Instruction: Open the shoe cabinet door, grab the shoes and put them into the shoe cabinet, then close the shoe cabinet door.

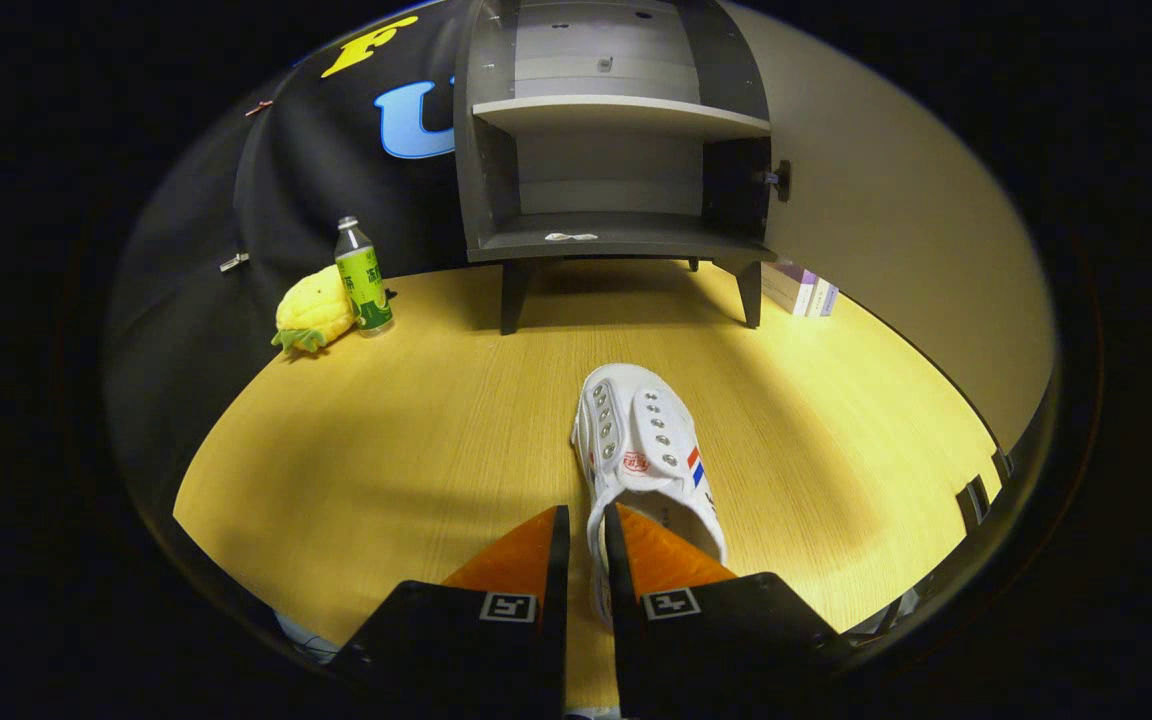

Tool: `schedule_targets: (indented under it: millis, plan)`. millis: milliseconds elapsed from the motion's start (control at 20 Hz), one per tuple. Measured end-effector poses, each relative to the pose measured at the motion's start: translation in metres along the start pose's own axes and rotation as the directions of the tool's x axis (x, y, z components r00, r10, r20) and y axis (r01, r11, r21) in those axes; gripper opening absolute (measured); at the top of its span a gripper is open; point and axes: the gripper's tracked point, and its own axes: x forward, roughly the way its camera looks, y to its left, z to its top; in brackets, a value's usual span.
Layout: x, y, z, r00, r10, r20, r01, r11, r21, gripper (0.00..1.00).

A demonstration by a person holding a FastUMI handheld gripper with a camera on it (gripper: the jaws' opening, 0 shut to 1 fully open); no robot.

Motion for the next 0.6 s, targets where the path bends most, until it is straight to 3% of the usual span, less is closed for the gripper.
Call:
schedule_targets:
  millis: [600]
  plan:
    - [0.052,-0.006,0.003,0.999,-0.015,-0.035,0.015,1.0,0.005,0.23]
